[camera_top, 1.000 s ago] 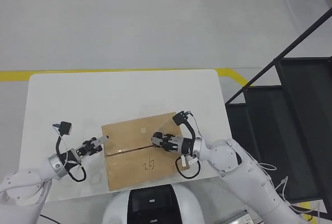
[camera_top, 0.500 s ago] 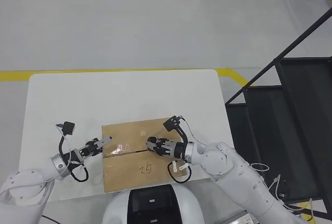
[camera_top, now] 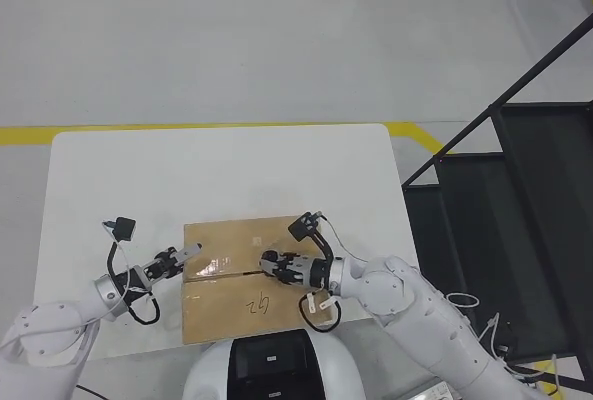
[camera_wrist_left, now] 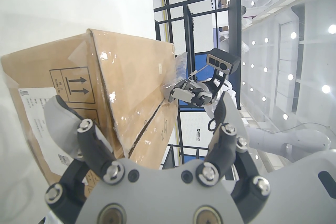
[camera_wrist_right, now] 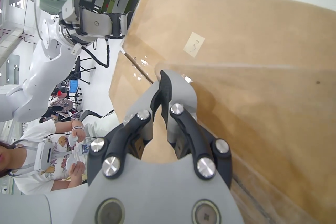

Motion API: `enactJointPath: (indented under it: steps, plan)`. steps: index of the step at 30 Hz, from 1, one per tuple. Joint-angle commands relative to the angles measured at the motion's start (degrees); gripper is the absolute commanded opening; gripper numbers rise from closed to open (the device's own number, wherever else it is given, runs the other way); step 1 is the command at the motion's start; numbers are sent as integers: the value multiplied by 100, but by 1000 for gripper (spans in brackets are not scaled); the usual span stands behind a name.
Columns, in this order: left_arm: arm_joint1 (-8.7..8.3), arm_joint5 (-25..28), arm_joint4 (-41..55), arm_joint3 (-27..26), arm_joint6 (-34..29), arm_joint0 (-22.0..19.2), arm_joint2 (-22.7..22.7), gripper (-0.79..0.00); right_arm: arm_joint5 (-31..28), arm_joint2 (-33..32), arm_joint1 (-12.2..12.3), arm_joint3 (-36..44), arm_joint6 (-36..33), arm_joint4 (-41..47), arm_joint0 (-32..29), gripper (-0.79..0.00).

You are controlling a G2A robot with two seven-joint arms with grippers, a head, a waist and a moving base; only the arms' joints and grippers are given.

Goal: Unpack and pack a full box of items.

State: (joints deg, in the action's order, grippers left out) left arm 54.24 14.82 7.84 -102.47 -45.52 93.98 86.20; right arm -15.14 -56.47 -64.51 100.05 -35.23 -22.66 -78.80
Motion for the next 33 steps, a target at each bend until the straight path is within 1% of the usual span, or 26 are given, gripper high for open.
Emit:
enactJointPath:
  steps: [1, 16, 33]
  plan:
    - [0, -3, -7, 0, 4, -2, 0, 0, 6, 45, -5, 1, -50, -41, 19, 0]
    - [-4, -27, 21, -33, 3, 32, 79, 0, -35, 242, -39, 310, -235, -109, 203, 0]
    - [-6, -3, 165, 23, 13, 72, 203, 0, 133, 1229, -351, -22, -346, -61, 1045, 0]
